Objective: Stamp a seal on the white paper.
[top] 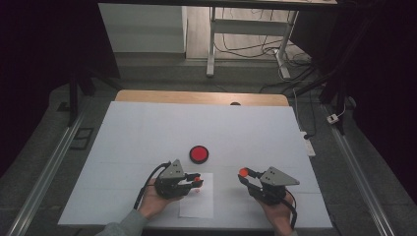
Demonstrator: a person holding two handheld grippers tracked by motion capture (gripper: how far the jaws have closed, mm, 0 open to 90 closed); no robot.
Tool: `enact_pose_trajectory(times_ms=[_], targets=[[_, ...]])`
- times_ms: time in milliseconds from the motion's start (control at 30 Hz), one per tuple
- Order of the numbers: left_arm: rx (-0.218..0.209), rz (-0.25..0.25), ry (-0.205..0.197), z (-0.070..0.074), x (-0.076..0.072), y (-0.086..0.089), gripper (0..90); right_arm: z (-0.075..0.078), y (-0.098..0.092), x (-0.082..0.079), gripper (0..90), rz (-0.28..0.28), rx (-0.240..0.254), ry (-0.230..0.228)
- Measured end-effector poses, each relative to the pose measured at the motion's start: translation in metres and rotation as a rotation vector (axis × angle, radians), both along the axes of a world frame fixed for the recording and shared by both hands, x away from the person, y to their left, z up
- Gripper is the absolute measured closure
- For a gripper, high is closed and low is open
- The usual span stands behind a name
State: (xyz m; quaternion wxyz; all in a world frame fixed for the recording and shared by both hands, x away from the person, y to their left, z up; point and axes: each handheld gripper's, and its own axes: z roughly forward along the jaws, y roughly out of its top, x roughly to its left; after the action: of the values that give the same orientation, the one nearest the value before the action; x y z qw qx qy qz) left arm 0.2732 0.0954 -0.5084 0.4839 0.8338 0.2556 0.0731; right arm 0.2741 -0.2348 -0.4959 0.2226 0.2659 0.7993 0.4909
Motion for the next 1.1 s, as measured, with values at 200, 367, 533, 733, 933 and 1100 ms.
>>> enact_pose_trajectory(times_ms=[200,367,533,733,933,1100], targets=[[-0.041,-0.002,-0.007,0.009,-0.001,0.009,73.0,0.0,0.001,0.0,64.5,0.003,-0.001,0.001],[-0.074,0.005,-0.017,0.018,-0.004,0.019,73.0,0.0,0.001,-0.001,64.5,0.002,0.001,0.0],[-0.092,0.009,-0.024,0.024,-0.004,0.027,73.0,0.0,0.001,-0.001,64.5,0.004,0.002,-0.001],[-0.116,0.005,-0.03,0.03,-0.006,0.032,73.0,-0.001,0.001,-0.002,64.5,0.009,0.002,0.002],[-0.145,0.01,-0.027,0.035,-0.007,0.038,73.0,-0.001,0.002,-0.002,64.5,0.011,0.003,0.002],[-0.156,0.011,-0.023,0.037,-0.007,0.04,72.9,-0.001,0.002,-0.002,64.5,0.01,0.002,0.004]])
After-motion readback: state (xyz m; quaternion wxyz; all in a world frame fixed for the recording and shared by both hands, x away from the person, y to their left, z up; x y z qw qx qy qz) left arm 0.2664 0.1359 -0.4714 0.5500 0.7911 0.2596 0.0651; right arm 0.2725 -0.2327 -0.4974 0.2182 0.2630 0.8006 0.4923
